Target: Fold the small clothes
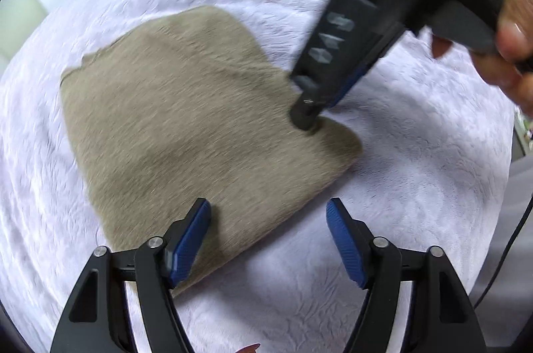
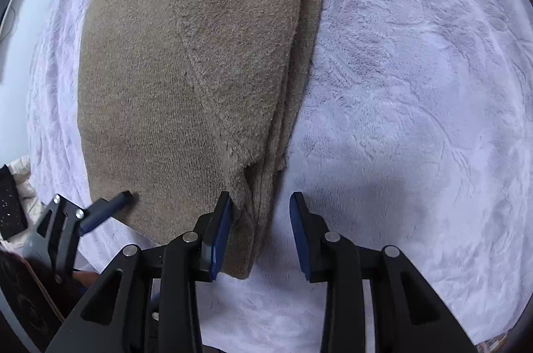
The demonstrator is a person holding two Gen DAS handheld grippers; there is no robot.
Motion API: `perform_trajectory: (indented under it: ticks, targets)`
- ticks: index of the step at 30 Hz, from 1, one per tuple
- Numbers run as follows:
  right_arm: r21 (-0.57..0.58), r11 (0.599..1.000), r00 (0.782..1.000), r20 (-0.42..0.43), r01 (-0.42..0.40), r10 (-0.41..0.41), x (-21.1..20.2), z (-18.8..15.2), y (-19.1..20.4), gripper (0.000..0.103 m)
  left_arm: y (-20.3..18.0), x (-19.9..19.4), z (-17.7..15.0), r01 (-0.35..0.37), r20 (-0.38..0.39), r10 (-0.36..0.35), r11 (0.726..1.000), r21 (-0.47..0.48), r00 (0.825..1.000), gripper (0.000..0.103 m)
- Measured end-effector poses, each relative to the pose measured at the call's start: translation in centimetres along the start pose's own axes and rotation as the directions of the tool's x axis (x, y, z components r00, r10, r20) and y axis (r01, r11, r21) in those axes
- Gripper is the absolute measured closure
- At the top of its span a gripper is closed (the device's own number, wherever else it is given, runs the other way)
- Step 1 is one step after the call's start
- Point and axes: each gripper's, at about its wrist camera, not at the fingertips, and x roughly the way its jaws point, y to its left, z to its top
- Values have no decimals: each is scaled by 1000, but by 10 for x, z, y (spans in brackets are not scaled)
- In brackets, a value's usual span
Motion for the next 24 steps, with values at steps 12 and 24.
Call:
perform_trajectory:
  ticks: [12,24]
  targets:
    - [-57,981,971,160,186,-175,-27,-9,68,61,55,-5,-11,65,-85,-92,959,-276,992,4]
    - [65,991,992,55,114,-118,14,-47,43,49,101,-5,-35,21,-141,-98,884,-467,985,5]
